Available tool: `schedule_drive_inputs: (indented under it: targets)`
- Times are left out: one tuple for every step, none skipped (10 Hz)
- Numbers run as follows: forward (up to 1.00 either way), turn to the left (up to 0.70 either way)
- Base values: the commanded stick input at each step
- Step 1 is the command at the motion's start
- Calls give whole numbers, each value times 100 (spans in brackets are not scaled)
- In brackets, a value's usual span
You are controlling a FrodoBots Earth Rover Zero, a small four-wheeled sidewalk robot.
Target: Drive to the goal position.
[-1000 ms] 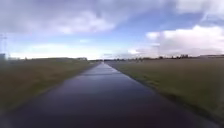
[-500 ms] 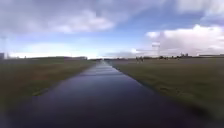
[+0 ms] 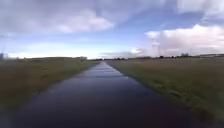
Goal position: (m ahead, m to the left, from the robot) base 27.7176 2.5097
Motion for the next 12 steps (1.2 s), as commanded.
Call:
schedule_drive_inputs:
  targets:
    - [100, 0]
    - [100, 9]
    - [100, 34]
    - [100, 17]
    - [100, 0]
    - [100, 0]
    - [100, 0]
    - [100, 0]
    - [100, 0]
    - [100, 0]
    - [100, 12]
    - [100, 39]
